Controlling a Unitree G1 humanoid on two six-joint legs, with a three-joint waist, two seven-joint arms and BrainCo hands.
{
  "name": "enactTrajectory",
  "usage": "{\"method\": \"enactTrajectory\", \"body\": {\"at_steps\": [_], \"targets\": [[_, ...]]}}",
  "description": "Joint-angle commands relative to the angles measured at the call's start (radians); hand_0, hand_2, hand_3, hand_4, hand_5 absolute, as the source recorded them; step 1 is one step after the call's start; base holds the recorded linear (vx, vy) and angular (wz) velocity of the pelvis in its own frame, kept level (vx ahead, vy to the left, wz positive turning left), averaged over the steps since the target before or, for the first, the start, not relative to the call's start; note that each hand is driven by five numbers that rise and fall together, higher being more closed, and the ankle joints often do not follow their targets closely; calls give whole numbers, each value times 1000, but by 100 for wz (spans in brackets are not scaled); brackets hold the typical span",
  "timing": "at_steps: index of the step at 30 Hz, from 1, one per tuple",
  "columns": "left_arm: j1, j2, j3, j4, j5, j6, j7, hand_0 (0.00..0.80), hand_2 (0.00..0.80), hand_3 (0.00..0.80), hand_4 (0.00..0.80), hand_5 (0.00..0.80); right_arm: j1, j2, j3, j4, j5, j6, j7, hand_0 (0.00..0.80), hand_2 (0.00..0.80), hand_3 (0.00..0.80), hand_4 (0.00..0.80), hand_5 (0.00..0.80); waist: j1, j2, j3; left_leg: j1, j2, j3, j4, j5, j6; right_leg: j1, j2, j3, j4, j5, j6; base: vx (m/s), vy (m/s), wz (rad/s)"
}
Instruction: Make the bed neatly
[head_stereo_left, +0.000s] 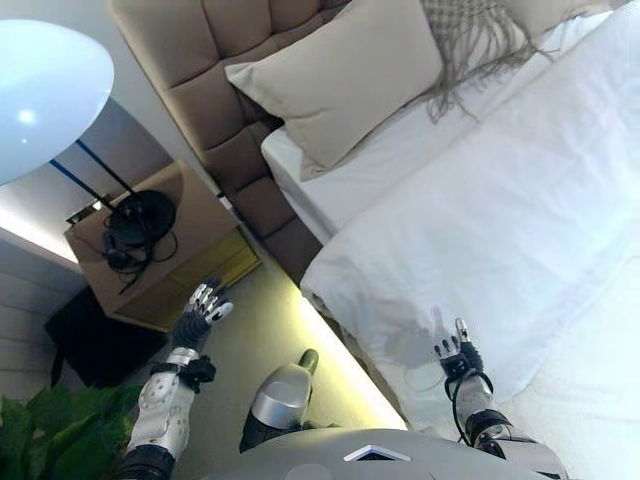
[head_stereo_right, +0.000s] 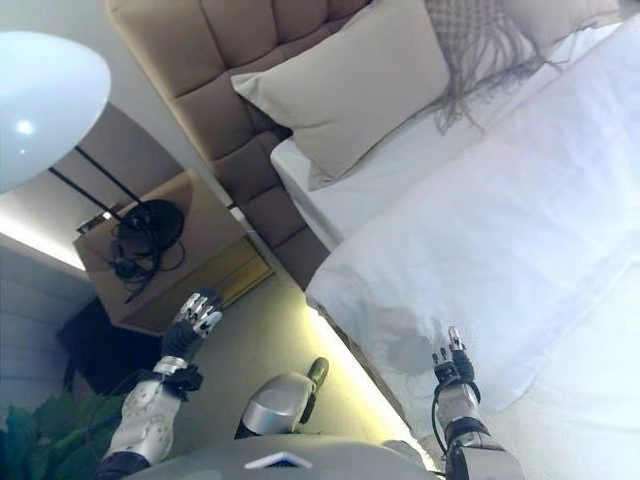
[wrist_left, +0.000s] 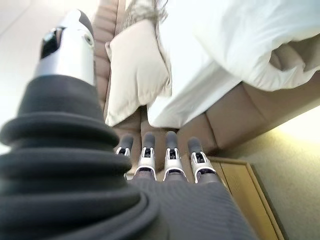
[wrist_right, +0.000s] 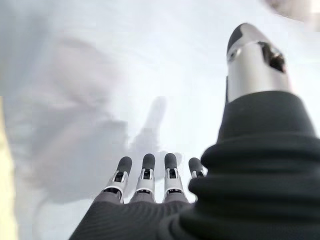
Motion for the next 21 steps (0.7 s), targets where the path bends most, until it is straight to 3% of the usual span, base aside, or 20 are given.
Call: {"method": "enactTrajectory", "body": {"at_steps": [1,10,21], "targets": [[8,26,41,-93,41,-9,-37,0,0,0,0,0,24,-62,-45,-103,-25,-79,-1,0,0,0,0,0,-1,39,-37,103,97,19,-101,30,-35,1,-27,4,-29,174,10,17,-90,-2],[-6,34,56,-82,53,8,-41,0,0,0,0,0,116,-62,-93,-157,-40,-90,134,0,0,0,0,0,-94,7,-67,161,121,102,-146,20,-20,-39,5,76,-56,187,11,-25,-104,-17],[-31,46,47,-80,60,33,8,0,0,0,0,0,188,-65,-104,-183,-70,-91,104,0,0,0,0,0,-186,-21,-71,195,151,213,-109,-21,-14,-86,25,163,-50,186,0,6,-82,-28]]}}
